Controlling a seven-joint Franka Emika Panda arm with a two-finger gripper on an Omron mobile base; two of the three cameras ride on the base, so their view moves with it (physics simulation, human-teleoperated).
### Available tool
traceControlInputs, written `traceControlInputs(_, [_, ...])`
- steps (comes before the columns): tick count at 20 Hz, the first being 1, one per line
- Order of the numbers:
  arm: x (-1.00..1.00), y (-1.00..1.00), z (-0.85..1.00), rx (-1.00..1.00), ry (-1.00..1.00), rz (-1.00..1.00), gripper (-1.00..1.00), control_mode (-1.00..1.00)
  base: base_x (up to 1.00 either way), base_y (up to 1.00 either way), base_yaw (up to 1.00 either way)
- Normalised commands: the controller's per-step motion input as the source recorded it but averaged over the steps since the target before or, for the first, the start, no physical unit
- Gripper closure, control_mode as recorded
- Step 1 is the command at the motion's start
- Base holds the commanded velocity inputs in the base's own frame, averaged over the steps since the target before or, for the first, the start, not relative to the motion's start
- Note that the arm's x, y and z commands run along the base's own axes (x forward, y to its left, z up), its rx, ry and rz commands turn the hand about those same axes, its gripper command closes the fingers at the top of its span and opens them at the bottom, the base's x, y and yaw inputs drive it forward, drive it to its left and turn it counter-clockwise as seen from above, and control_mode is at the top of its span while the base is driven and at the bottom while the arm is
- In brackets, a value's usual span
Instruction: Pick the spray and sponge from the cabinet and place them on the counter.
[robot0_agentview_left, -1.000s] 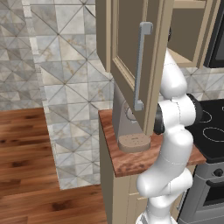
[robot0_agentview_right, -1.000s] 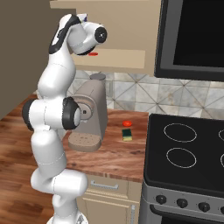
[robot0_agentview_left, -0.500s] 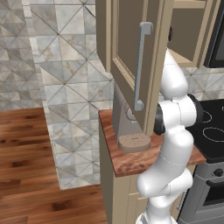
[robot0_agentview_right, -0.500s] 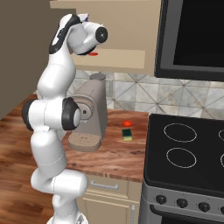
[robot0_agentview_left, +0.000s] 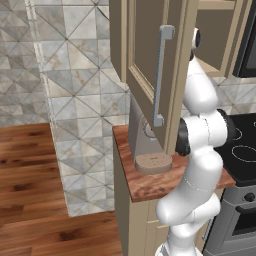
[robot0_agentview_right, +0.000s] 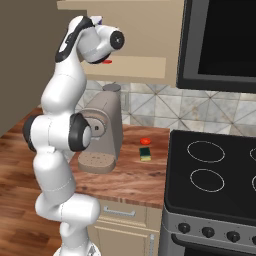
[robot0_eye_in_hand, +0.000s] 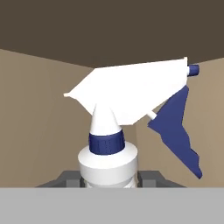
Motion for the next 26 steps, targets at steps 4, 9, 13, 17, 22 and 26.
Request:
traceControlInputs(4, [-0.12, -0.13, 0.00, 0.00, 0.00, 0.00, 1.00, -1.00, 0.00, 0.00, 0.00])
traceControlInputs(9, [-0.16, -0.18, 0.03, 0.00, 0.00, 0.00, 1.00, -1.00, 0.00, 0.00, 0.00])
traceControlInputs(13, [-0.16, -0.17, 0.07, 0.00, 0.00, 0.00, 1.00, -1.00, 0.00, 0.00, 0.00])
traceControlInputs(17, [-0.15, -0.14, 0.08, 0.00, 0.02, 0.00, 1.00, -1.00, 0.00, 0.00, 0.00])
traceControlInputs(22, [-0.18, -0.13, 0.07, 0.00, 0.00, 0.00, 1.00, -1.00, 0.00, 0.00, 0.00])
traceControlInputs(26, [-0.23, -0.14, 0.03, 0.00, 0.00, 0.00, 1.00, -1.00, 0.00, 0.00, 0.00])
